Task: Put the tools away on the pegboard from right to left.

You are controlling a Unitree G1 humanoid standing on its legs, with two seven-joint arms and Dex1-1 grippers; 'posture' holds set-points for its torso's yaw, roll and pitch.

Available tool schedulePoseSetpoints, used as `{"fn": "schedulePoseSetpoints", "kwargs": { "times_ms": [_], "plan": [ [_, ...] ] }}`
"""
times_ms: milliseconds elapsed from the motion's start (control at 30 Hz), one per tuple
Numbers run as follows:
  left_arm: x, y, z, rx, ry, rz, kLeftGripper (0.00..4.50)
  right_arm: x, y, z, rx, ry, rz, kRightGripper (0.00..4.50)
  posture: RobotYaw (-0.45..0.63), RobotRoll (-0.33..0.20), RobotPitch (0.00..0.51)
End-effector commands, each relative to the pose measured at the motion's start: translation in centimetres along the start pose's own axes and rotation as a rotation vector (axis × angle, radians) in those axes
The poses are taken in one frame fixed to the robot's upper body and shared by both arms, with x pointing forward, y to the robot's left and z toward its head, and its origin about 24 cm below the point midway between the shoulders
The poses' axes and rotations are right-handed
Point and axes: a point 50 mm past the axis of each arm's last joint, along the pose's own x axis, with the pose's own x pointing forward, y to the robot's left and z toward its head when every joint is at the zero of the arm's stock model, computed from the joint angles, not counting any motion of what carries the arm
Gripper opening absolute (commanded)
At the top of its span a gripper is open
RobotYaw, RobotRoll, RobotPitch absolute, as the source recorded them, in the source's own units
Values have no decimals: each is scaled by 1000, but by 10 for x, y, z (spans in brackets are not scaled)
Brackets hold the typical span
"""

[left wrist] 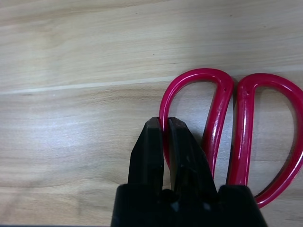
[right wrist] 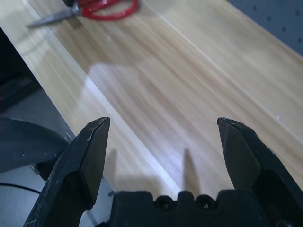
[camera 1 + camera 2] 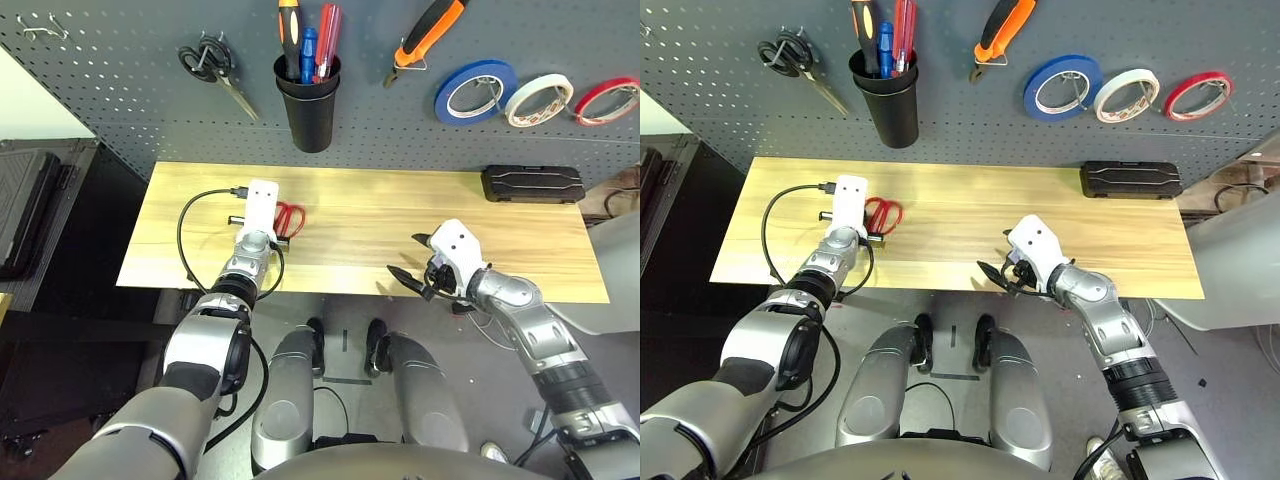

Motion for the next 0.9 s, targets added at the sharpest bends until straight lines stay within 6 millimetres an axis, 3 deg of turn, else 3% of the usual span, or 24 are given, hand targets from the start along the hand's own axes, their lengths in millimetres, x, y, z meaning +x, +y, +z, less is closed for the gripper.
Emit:
{"fn": "schedulePoseSetpoints", "kwargs": {
  "times_ms": [33, 233, 500, 900],
  "plan": [
    [-3, -3, -20, -22, 73, 7, 51, -1, 1, -5, 21, 13, 25, 4500, 123, 0, 299],
    [-2, -1, -12, -80, 36, 37, 51, 2, 4, -2, 4, -11, 83, 4500, 149, 0, 289],
    [-9, 10, 15, -258, -113, 78, 51, 6, 3, 4, -41, -115, 166, 4500, 202, 0, 266],
    [-76, 46, 42, -363, -395, 113, 51, 4, -25, 22, -43, -289, 148, 4500, 278, 0, 243]
  ]
}}
